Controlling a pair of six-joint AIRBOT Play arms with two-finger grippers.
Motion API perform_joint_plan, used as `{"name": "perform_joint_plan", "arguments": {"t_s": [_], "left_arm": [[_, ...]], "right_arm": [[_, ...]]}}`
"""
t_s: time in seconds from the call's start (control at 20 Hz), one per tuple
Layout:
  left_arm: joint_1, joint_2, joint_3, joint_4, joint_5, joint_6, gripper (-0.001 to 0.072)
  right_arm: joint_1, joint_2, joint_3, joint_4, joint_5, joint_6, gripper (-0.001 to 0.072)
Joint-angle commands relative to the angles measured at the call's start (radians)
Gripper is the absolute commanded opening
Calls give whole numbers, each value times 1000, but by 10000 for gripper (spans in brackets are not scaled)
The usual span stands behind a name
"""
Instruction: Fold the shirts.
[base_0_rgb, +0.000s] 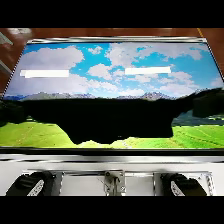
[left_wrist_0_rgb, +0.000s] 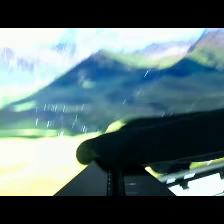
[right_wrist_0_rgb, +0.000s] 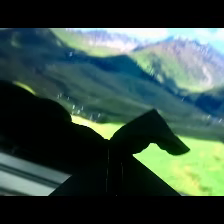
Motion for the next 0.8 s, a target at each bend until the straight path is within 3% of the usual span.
{"name": "perform_joint_plan", "arguments": {"t_s": [0.0,0.2,0.4,0.5,0.65,0.7,0.75], "left_arm": [[3,5,-206,59,37,-48,42],[1,-79,-380,-90,324,-48,42],[-35,-271,-418,-174,591,-45,42],[-71,-385,-418,-174,690,-45,42],[-134,-549,-417,-174,729,-45,43],[-146,-591,-417,-174,724,-45,43],[-153,-615,-417,-174,720,-45,43]], "right_arm": [[0,-21,-242,38,-56,32,69],[0,-169,-430,49,-526,52,69],[0,-423,-430,211,-913,97,69],[0,-545,-430,322,-1010,113,69],[0,-671,-430,443,-1012,114,69],[-1,-682,-430,453,-1012,113,96],[-3,-677,-427,448,-1007,103,206]]}}
